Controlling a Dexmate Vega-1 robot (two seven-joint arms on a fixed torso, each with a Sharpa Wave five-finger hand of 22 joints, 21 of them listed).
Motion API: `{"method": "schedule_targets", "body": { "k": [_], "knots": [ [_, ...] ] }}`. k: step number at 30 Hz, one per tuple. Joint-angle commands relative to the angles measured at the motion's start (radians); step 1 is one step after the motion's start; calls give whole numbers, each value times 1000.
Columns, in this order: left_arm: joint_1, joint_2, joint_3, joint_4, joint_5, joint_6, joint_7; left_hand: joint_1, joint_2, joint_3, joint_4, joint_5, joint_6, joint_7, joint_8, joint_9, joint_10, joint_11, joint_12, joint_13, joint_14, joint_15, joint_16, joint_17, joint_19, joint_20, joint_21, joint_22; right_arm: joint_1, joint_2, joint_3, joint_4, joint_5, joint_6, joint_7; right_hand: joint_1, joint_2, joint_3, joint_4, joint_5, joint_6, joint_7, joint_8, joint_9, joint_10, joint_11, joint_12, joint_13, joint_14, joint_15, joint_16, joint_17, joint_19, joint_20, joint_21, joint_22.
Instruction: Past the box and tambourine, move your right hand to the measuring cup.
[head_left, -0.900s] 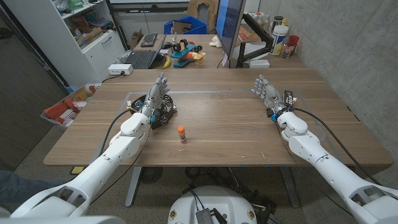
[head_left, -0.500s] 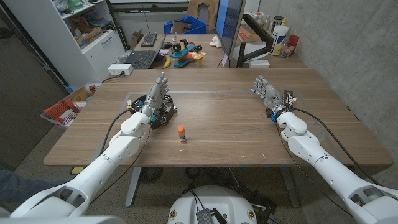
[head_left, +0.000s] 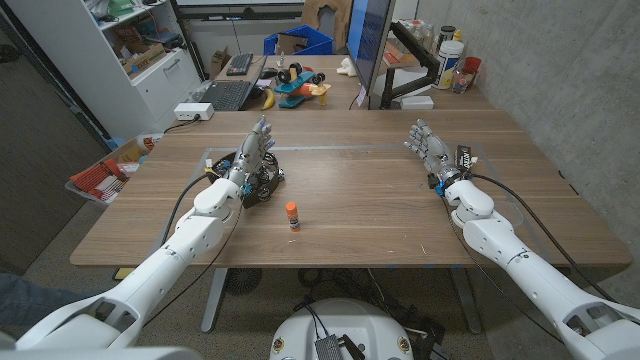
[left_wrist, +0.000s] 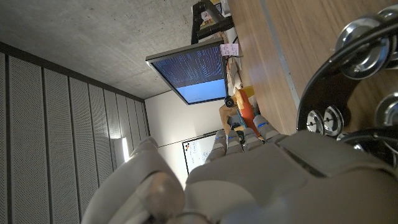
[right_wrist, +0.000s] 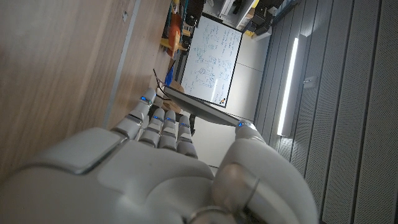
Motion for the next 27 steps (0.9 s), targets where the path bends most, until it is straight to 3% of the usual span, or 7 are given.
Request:
{"method": "schedule_targets", "body": {
  "k": [1,27],
  "knots": [
    [-7,16,3,-29,12,17,5,8,9,4,-2,3,2,6,2,5,-5,1,2,3,-11,2,2,2,-71,6,-2,4,-33,-27,14,-66,-12,-2,-25,7,3,5,-3,5,11,-3,-4,5,12,-2,-3,2,6,-1,9,1,6,6,-4,5],
    [1,25,4,-67,21,39,30,8,16,4,-4,0,1,5,1,5,-7,1,1,1,-12,3,2,2,-71,15,-16,5,-43,-62,20,-92,-38,90,54,7,2,4,-8,5,21,-11,-8,6,18,-7,-10,2,6,-7,8,-8,14,6,-15,5]
  ]
}}
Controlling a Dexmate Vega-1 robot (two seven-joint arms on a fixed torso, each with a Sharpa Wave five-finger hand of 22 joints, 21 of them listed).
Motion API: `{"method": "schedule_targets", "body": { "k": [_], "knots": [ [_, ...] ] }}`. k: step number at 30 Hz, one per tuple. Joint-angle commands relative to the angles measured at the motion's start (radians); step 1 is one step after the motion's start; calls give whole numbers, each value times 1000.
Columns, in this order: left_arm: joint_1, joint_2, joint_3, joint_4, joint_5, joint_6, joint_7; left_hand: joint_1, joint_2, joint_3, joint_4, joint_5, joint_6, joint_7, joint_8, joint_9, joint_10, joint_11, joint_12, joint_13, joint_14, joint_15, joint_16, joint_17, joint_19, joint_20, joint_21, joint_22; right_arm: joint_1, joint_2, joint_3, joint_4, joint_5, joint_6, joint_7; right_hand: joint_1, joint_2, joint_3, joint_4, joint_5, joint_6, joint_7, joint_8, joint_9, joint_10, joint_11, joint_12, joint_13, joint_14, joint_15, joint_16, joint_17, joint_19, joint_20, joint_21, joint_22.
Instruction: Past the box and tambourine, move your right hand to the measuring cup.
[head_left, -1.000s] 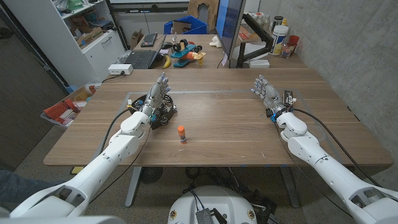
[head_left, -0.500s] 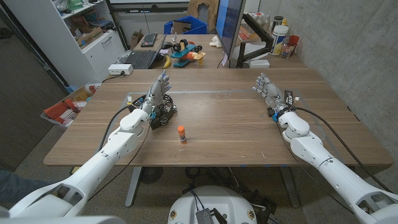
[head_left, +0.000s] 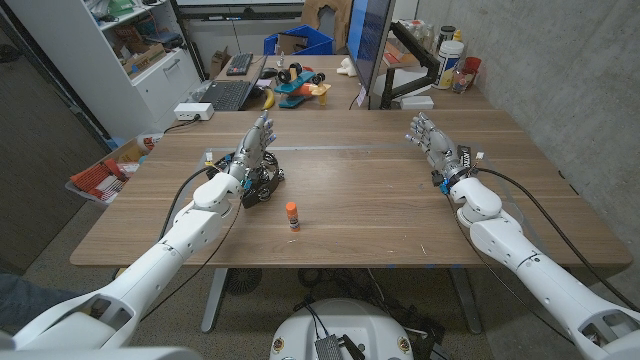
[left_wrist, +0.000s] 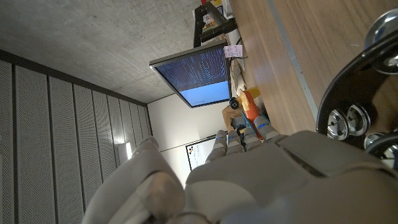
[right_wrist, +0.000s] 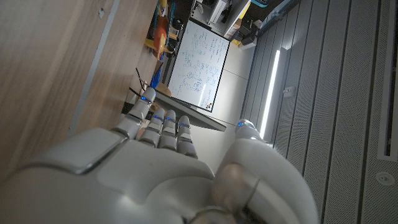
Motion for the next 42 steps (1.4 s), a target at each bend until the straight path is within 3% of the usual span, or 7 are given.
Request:
{"method": "schedule_targets", "body": {
  "k": [1,15,42],
  "knots": [
    [5,5,0,-17,4,11,10,3,11,4,-4,0,1,5,1,5,-7,1,1,1,-12,3,2,2,-65,10,-9,5,-12,-22,7,-23,-11,37,30,7,2,0,-4,5,11,1,-3,6,13,-3,-4,2,7,-6,8,1,9,1,-2,6],
    [6,12,1,-27,7,18,11,3,15,4,-5,-1,3,4,1,5,-6,-1,1,0,-13,2,2,1,-63,11,-16,5,-44,-51,31,-68,-32,81,25,6,1,-1,-6,6,18,-4,-5,6,18,-3,-8,2,10,-9,8,-5,9,4,-12,6],
    [9,12,9,-34,15,28,16,4,20,3,-9,-4,6,3,1,5,-6,0,1,-1,-12,2,2,1,-61,14,-31,6,-69,-89,53,-93,-43,161,87,4,0,-3,-11,8,27,-9,-9,7,28,-6,-13,2,19,-12,9,-14,21,6,-24,6]
  ]
}}
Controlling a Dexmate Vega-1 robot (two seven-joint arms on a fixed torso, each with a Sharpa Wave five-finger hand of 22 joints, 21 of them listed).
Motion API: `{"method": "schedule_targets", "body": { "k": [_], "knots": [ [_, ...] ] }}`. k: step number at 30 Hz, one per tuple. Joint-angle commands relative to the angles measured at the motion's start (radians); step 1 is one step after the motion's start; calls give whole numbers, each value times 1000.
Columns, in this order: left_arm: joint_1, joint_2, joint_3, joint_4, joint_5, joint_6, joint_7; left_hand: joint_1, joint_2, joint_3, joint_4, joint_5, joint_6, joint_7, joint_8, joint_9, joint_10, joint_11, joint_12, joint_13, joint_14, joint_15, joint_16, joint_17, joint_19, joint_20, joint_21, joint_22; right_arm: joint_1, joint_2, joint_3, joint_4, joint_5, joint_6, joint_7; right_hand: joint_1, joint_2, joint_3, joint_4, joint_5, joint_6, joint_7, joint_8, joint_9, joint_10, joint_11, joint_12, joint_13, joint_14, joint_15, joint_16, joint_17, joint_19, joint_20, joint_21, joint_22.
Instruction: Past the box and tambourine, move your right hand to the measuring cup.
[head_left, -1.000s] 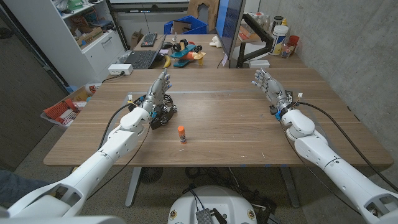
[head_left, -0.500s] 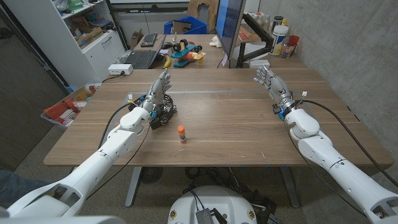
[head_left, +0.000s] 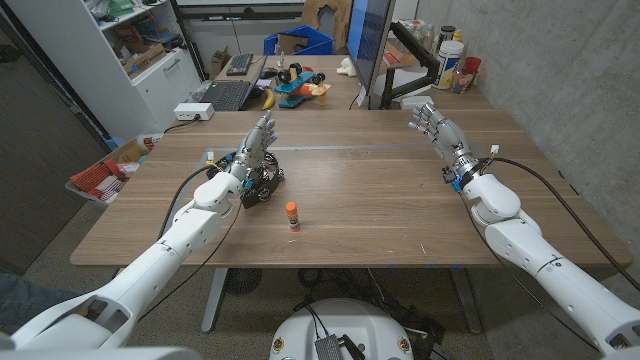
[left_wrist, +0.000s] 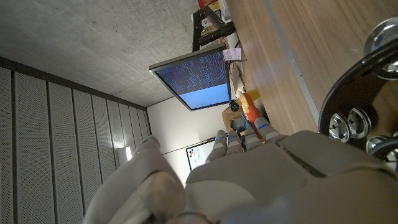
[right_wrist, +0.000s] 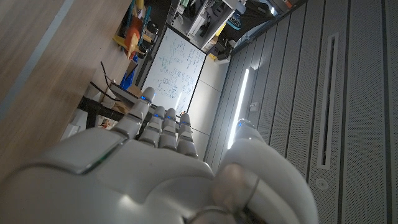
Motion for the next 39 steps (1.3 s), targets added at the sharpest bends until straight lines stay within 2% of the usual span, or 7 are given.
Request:
{"method": "schedule_targets", "body": {
  "k": [1,12,39],
  "knots": [
    [2,-1,5,-2,4,5,1,1,8,-1,-5,-4,6,3,1,5,-6,-3,1,1,-7,-3,2,1,-60,3,-3,6,-10,-12,11,-9,1,43,30,4,0,2,-7,4,9,-2,-6,2,10,-2,-4,2,9,0,9,0,14,-3,-4,6],
    [4,1,8,-6,7,6,2,1,10,-2,-7,-5,6,2,1,5,-6,-3,1,1,-7,-4,2,1,-59,4,-10,6,-17,-31,17,-25,-24,56,33,4,1,1,-9,5,12,-4,-8,2,15,-4,-6,2,15,-2,11,-4,22,-5,-8,6],
    [0,12,15,-24,21,25,7,3,12,-4,-11,-6,6,1,0,5,-8,-6,0,1,-7,-6,1,1,-56,6,-22,6,-82,-89,71,-102,-47,78,18,-3,0,-2,-12,7,12,-7,-15,3,17,-4,-14,2,15,0,9,-13,31,-3,-22,6]
  ]
}}
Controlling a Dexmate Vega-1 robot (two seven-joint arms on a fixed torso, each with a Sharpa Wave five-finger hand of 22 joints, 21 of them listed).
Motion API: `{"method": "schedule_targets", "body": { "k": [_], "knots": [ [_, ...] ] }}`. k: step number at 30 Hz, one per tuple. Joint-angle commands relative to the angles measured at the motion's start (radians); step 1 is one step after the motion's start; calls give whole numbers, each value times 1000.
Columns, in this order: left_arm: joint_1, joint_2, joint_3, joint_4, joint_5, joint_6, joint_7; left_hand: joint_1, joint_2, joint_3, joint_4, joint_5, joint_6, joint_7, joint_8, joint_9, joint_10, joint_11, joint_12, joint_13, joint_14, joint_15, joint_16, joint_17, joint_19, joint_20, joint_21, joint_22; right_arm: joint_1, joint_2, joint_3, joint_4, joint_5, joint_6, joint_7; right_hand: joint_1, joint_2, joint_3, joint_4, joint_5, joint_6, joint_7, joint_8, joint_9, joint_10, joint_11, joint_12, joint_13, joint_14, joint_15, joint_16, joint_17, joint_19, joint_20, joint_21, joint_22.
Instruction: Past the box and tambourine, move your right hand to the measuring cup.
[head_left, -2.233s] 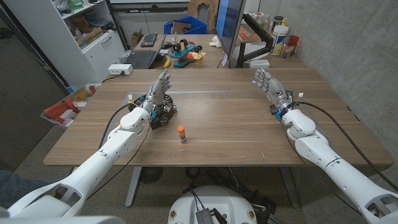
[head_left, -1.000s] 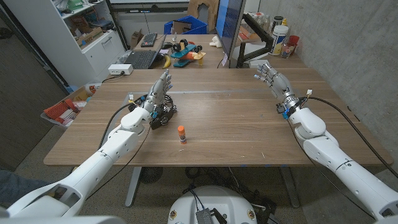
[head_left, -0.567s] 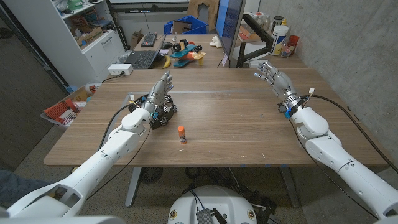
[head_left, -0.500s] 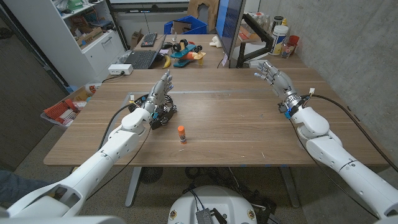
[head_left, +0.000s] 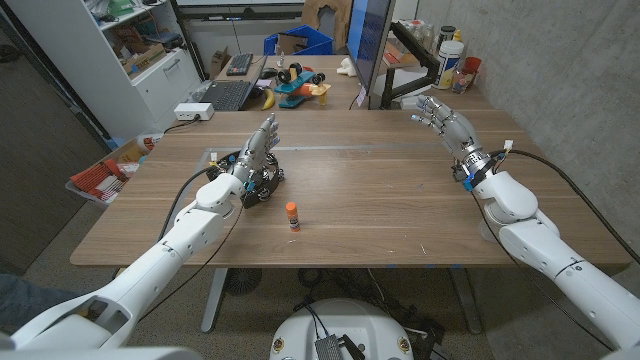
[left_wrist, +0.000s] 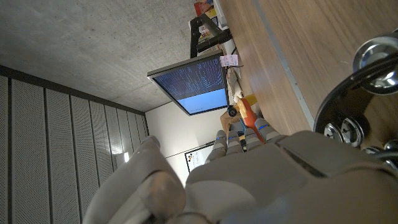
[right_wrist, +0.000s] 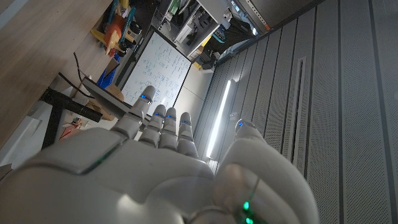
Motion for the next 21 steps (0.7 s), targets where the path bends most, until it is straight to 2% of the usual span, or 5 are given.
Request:
{"method": "schedule_targets", "body": {
  "k": [1,21],
  "knots": [
    [0,8,1,-15,7,9,6,-1,8,3,-4,-2,6,2,0,5,-8,-6,0,3,-4,-3,1,3,-56,6,-5,1,-26,-26,24,-28,-21,6,-15,-3,0,2,-7,7,7,-2,-3,3,8,5,-2,2,2,1,3,1,10,1,-4,1],
    [-10,9,0,-2,0,12,-6,1,10,2,-8,-2,-6,2,-4,5,-14,-8,-2,2,-7,-2,0,3,-53,4,-14,2,-74,-42,56,-57,-63,21,-55,-8,-1,0,-8,7,6,0,-8,3,10,6,-6,2,3,3,3,-4,14,3,-13,1]
  ]
}}
